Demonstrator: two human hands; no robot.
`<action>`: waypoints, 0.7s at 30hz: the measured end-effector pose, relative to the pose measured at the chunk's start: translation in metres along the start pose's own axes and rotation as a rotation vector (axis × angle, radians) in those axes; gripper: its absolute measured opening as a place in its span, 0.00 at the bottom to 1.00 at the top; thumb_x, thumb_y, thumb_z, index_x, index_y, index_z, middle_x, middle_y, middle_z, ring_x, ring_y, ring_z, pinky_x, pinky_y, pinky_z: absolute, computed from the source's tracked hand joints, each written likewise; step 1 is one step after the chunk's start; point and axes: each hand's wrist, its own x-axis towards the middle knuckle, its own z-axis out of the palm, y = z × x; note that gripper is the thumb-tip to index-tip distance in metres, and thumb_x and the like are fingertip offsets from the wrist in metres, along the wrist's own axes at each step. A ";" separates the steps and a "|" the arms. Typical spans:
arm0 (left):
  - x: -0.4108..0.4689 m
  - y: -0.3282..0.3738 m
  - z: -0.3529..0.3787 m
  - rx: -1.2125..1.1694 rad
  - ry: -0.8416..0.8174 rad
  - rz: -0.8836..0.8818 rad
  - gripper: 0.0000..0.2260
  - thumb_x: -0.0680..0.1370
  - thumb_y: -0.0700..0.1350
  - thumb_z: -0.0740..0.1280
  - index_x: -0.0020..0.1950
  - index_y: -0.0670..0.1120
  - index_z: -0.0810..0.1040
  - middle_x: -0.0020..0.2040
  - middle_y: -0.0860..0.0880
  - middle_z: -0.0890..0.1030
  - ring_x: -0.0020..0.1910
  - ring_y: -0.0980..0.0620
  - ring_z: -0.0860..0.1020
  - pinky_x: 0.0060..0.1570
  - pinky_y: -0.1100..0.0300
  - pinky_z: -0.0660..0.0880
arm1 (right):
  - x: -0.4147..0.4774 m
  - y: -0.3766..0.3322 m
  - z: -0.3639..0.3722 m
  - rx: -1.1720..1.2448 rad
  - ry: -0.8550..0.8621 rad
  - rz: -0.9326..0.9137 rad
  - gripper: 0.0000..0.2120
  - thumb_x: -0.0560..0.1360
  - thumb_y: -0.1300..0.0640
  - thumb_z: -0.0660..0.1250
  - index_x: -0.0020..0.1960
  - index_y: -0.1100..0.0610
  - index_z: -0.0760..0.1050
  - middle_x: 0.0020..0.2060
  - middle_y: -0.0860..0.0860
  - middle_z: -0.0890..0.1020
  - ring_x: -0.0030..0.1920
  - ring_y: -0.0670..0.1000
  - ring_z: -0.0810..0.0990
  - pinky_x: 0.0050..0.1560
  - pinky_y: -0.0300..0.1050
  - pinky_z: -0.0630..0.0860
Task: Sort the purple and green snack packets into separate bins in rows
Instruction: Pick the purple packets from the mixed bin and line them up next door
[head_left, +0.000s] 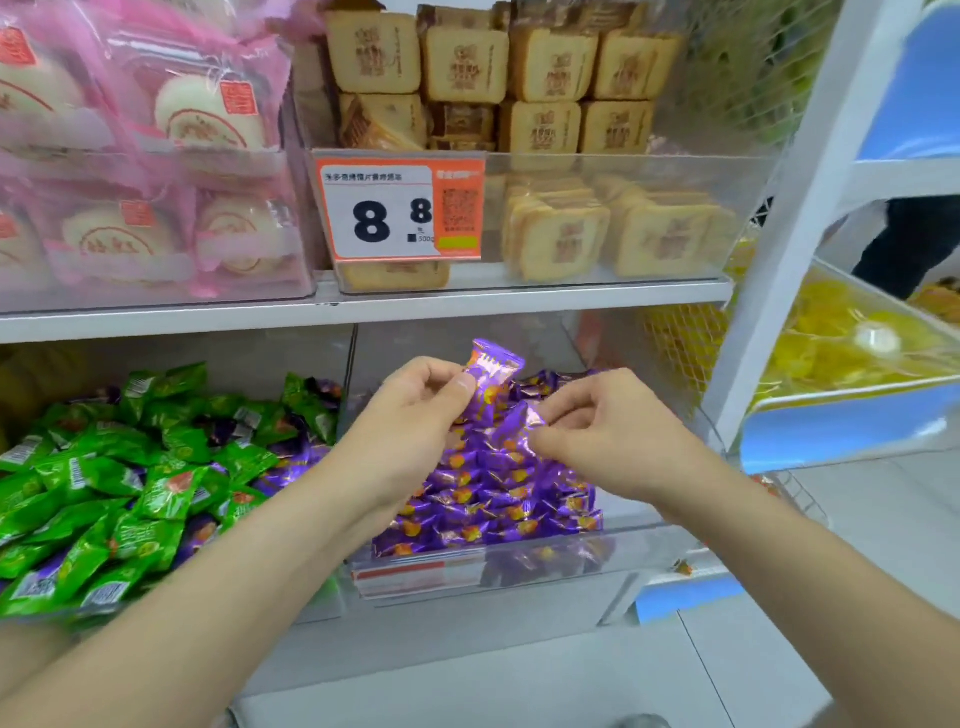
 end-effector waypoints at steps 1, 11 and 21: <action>0.004 -0.001 0.003 0.082 0.016 0.012 0.04 0.85 0.46 0.67 0.54 0.48 0.81 0.47 0.49 0.83 0.47 0.52 0.80 0.58 0.53 0.80 | 0.003 0.008 -0.010 -0.113 0.095 -0.047 0.02 0.71 0.54 0.76 0.42 0.50 0.84 0.32 0.46 0.86 0.33 0.43 0.83 0.42 0.42 0.78; 0.095 -0.010 0.073 0.784 -0.021 0.245 0.09 0.80 0.46 0.73 0.57 0.45 0.87 0.53 0.47 0.87 0.53 0.47 0.84 0.55 0.61 0.76 | 0.017 0.051 -0.065 -0.362 0.417 -0.250 0.02 0.71 0.51 0.74 0.42 0.48 0.83 0.32 0.43 0.84 0.37 0.47 0.84 0.47 0.49 0.82; 0.169 -0.035 0.130 1.001 -0.078 0.249 0.04 0.77 0.46 0.76 0.51 0.51 0.89 0.50 0.50 0.87 0.52 0.47 0.84 0.57 0.52 0.80 | 0.029 0.070 -0.065 -0.454 0.285 -0.351 0.07 0.71 0.47 0.75 0.44 0.49 0.84 0.33 0.44 0.85 0.37 0.45 0.84 0.45 0.46 0.81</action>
